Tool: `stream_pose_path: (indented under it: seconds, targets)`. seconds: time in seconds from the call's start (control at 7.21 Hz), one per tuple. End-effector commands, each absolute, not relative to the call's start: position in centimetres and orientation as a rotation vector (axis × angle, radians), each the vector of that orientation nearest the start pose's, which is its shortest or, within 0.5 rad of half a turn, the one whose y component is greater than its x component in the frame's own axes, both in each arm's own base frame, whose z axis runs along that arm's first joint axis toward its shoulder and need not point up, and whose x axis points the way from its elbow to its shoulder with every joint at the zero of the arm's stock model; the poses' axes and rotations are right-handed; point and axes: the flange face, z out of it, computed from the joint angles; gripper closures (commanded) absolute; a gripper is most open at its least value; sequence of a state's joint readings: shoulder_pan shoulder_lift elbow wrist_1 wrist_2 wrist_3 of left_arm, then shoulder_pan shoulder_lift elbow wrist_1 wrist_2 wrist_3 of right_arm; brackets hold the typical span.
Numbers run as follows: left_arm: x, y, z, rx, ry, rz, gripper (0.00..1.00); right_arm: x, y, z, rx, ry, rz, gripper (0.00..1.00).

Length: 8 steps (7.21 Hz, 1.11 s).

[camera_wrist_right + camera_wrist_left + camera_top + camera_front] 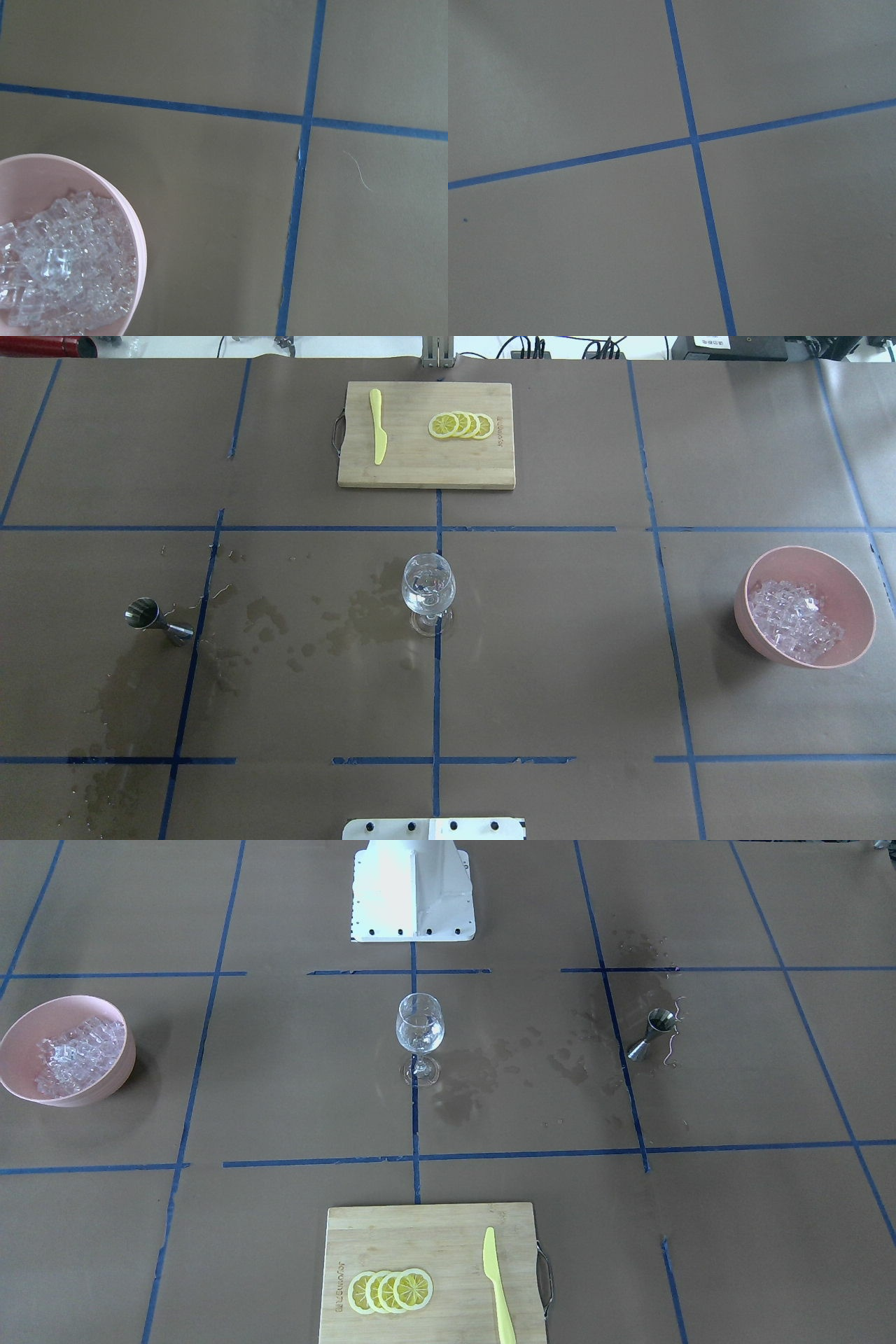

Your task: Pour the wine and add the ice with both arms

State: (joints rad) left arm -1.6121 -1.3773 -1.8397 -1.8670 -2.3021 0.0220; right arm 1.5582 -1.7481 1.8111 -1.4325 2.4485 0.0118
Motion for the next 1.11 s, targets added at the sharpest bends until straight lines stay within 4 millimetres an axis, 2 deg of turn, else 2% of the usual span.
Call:
stream_pose_path:
  seconds: [0.0,0.14,0.28,0.42,0.56,0.69,0.97]
  targets:
    - [-8.6,-44.5,54.7,0.602,0.690,0.201,0.00,5.1,-44.0,58.2,0.255,-0.877,-0.095,0.00]
    - [-8.5,-44.6,54.8,0.715,0.678,0.247,0.00,5.1,-44.1,57.9,0.270,-0.877,-0.096,0.00]
    - [-8.4,-43.8,54.6,0.789,0.697,0.286,0.00,5.1,-44.1,58.0,0.274,-0.881,-0.097,0.00]
    - [-8.1,-43.8,54.3,0.818,0.716,0.311,0.00,5.1,-44.5,57.1,0.293,-0.880,-0.105,0.00]
    - [-8.0,-43.6,52.7,0.916,0.708,0.350,0.00,5.1,-44.6,56.6,0.307,-0.878,-0.112,0.00]
    - [-6.4,-43.9,51.5,0.926,0.753,0.344,0.00,5.1,-45.3,55.7,0.325,-0.876,-0.117,0.00]
    - [-1.3,-44.9,48.4,0.938,0.870,0.288,0.00,5.1,-45.6,55.1,0.336,-0.876,-0.121,0.00]
